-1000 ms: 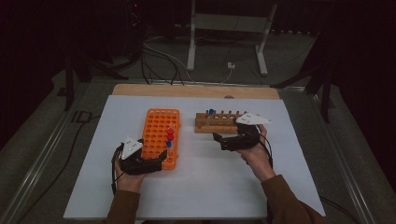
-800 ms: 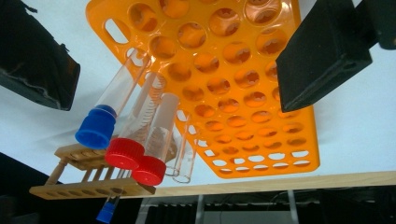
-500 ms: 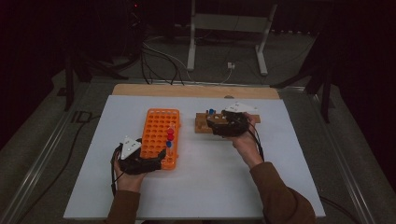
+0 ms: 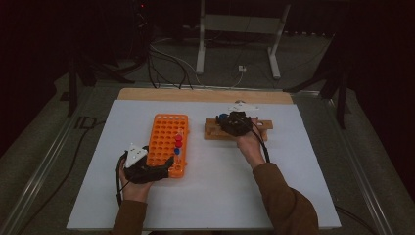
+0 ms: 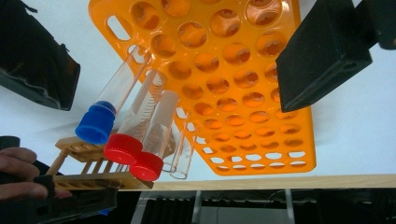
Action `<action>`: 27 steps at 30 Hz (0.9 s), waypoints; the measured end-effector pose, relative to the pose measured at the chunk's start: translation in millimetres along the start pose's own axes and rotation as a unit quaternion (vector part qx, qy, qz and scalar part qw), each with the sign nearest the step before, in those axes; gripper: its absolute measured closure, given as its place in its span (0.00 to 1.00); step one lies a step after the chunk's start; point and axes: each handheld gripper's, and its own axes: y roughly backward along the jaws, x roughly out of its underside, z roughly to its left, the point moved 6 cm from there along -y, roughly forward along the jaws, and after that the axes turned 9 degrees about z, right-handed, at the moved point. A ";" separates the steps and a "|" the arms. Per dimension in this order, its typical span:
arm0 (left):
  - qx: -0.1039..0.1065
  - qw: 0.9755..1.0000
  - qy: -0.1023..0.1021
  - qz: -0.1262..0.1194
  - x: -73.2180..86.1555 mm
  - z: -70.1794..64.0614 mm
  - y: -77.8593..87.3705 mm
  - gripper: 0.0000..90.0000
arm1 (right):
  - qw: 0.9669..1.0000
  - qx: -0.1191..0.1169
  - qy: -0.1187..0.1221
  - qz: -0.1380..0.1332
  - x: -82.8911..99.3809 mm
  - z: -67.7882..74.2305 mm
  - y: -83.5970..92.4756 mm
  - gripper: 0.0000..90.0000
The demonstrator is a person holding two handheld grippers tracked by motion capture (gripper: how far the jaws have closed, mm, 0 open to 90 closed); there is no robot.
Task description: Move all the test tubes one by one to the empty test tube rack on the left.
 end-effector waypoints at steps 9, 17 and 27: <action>0.000 1.000 0.000 0.001 0.4 -0.6 -1.0 0.01 | 1.000 0.006 0.003 0.003 2.1 7.9 -6.6 0.85; 0.002 1.000 -0.002 0.004 1.2 -1.8 -2.8 0.01 | 1.000 0.015 0.006 -0.005 0.7 8.7 -2.7 0.85; -0.002 1.000 0.002 0.000 0.7 0.0 -2.9 0.01 | 0.997 -0.004 0.004 -0.074 -20.0 8.7 41.6 0.85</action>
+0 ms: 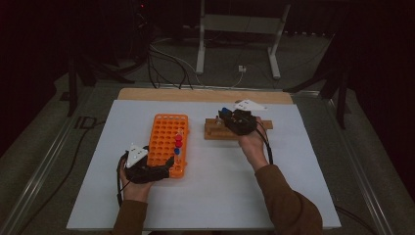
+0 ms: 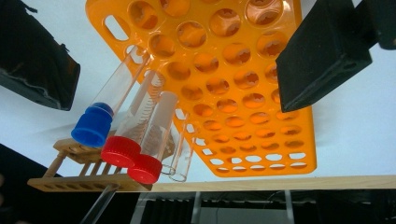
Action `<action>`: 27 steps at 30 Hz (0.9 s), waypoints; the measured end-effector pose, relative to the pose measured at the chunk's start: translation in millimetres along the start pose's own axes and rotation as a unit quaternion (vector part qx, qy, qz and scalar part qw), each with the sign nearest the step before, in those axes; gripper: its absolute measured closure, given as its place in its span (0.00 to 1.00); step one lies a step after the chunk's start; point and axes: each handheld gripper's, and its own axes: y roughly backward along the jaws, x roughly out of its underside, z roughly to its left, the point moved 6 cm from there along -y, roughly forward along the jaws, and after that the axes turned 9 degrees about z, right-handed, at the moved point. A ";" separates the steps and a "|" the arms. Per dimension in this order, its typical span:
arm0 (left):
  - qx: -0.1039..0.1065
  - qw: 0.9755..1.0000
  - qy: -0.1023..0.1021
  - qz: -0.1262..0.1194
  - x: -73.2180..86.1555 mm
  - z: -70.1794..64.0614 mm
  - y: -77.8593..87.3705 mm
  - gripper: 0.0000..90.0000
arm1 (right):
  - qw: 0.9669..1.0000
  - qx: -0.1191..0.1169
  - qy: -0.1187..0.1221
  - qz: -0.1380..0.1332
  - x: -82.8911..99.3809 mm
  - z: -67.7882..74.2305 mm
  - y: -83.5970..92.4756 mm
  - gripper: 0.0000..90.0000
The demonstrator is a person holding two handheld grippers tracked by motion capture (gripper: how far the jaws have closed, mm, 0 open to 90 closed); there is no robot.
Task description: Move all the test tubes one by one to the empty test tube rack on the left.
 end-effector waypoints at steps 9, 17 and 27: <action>-0.012 1.000 -0.003 -0.025 -7.7 -0.9 7.5 0.01 | 1.000 -0.024 0.017 -0.011 -8.6 -0.9 32.4 0.85; -0.006 0.999 -0.025 -0.045 -24.1 -14.2 16.8 0.02 | 0.999 -0.044 0.016 0.003 -0.3 -1.6 43.9 0.85; 0.031 0.995 -0.077 -0.052 -42.5 -54.4 14.9 0.06 | 0.996 -0.077 0.025 0.026 14.2 16.2 51.7 0.85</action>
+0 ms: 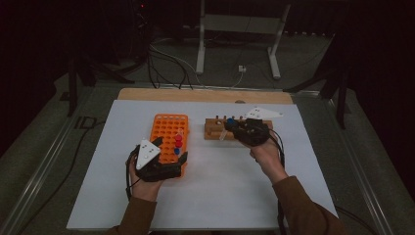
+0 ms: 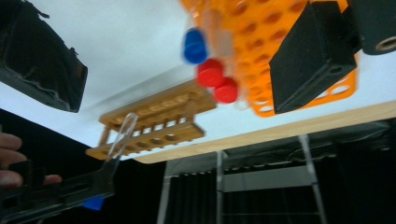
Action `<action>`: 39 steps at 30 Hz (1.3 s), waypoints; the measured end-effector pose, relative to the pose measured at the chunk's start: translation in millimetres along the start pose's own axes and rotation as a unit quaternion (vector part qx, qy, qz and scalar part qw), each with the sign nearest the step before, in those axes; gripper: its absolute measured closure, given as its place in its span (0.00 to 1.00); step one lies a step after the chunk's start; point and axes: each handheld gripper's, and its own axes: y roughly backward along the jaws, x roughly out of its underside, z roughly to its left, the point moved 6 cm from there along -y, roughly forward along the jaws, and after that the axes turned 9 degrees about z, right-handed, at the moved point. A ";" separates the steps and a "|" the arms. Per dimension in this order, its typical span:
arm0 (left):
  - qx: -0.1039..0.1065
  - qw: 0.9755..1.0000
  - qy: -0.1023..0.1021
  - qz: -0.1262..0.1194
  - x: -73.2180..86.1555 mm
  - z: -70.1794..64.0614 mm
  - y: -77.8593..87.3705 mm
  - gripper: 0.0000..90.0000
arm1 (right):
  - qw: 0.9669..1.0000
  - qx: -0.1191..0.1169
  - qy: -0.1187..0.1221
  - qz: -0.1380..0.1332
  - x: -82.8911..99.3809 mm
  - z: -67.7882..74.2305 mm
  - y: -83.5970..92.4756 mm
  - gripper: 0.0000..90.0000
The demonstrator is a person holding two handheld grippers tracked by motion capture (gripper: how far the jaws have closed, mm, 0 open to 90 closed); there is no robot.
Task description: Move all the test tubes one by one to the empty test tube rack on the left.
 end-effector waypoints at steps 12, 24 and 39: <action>0.035 0.998 -0.038 0.018 -8.2 -33.8 -25.8 0.13 | 0.999 -0.049 0.004 0.014 10.1 25.9 7.0 0.85; 0.047 0.995 -0.076 0.046 -6.2 -55.3 -51.0 0.54 | 0.995 -0.089 0.024 0.025 12.6 50.2 5.3 0.85; 0.074 0.992 -0.084 0.057 -3.3 -63.2 -62.1 0.85 | 0.993 -0.107 0.031 0.032 17.1 60.9 0.0 0.85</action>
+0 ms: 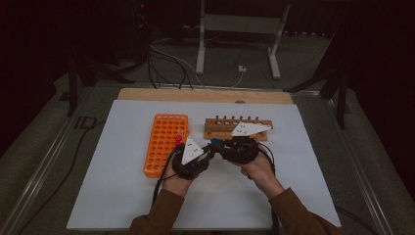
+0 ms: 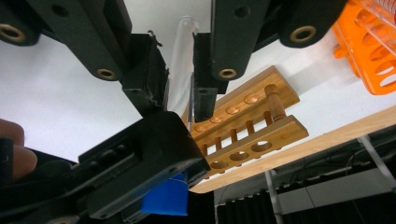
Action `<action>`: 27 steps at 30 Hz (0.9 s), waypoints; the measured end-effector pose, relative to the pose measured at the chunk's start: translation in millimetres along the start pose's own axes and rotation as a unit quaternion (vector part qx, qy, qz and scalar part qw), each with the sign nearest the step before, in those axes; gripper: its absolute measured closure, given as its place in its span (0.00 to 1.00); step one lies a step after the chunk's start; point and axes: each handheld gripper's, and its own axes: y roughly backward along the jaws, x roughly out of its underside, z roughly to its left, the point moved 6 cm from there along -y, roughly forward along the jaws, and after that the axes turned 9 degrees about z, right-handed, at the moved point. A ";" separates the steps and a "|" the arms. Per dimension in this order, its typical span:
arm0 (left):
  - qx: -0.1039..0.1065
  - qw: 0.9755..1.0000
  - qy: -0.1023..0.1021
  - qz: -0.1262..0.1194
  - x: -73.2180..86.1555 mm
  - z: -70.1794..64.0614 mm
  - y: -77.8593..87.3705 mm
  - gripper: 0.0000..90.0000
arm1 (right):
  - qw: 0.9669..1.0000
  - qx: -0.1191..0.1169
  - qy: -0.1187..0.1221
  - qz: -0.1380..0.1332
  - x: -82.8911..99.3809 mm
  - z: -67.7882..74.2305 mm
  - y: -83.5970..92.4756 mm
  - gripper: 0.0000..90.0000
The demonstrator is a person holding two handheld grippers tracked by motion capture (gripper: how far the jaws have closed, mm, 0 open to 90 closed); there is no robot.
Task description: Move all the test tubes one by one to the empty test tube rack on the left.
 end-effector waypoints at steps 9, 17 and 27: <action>-0.014 1.000 0.013 -0.007 2.8 7.8 5.8 0.86 | 0.999 -0.016 -0.005 -0.030 -1.6 -3.4 11.3 0.59; -0.019 0.999 0.026 -0.009 14.0 17.8 19.5 0.86 | 0.998 0.025 -0.041 -0.052 8.3 -22.2 22.3 0.27; -0.031 0.999 0.040 -0.018 35.3 31.7 41.5 0.86 | 0.992 0.086 -0.078 -0.055 32.3 -45.6 33.9 0.02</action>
